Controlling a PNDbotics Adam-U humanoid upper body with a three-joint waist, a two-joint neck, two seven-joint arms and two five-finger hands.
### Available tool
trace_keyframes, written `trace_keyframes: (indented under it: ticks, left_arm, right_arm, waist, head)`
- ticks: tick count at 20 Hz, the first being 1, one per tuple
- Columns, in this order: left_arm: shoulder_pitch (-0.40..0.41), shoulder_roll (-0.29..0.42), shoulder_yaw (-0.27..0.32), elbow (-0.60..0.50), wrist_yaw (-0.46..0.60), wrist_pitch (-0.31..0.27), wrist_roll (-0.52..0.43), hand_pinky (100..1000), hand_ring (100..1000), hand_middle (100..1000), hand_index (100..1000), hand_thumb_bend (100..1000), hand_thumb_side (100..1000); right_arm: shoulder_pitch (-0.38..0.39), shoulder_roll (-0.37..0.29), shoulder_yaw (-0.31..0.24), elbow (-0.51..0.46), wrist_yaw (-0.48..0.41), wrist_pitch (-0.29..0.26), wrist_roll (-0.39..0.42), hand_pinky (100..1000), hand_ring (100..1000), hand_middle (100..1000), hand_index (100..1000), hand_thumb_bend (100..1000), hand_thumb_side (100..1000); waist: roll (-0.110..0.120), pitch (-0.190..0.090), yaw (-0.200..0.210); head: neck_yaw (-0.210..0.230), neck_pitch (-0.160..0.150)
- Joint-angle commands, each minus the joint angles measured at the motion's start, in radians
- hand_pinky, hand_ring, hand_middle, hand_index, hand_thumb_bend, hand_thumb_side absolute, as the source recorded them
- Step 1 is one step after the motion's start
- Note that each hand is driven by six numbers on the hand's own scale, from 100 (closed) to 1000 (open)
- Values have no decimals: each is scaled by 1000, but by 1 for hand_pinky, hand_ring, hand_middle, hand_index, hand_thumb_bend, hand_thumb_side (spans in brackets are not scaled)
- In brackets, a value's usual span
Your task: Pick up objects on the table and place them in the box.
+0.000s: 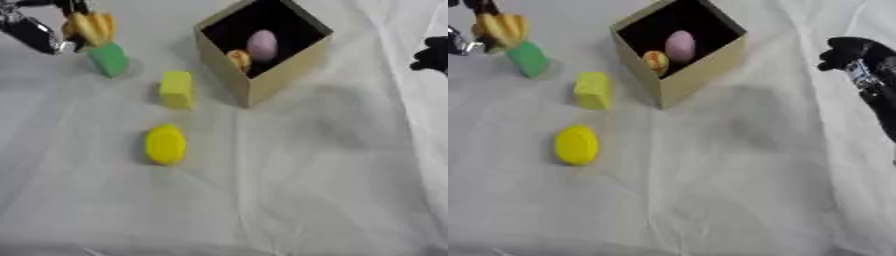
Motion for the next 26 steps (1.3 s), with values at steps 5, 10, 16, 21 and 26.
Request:
trace_keyframes:
  ticks: [5,10,16,21,26]
  left_arm:
    - [-176,-204,24,116,-27,-29,-37,737,630,583,667,129,241]
    - [-232,-334,57,230,-84,-63,-25,744,632,587,674,115,287]
    - [-249,-407,107,357,-197,-93,8,751,653,605,697,171,325]
    - [-250,-433,155,437,-302,-113,61,805,748,733,843,306,456]
    - [-252,-438,176,453,-363,-140,108,848,802,800,912,453,570]
  right_arm:
    - [-30,-21,8,-9,-8,-2,15,905,724,684,818,100,761]
    - [-50,-14,18,-12,-12,-1,24,905,724,682,818,100,760]
    - [-65,-9,23,-16,-17,3,31,904,724,680,817,100,761]
    - [-69,-7,25,-17,-19,5,33,904,723,678,817,100,763]
    - [-68,-7,26,-16,-21,6,34,904,723,677,816,100,764]
  waist:
    - [4,-19,-42]
    - [9,-10,-80]
    - [15,0,-104]
    - [14,6,-105]
    - [11,7,-107]
  head:
    - [21,-20]
    - [39,-32]
    - [53,-37]
    - [60,-40]
    - [65,-35]
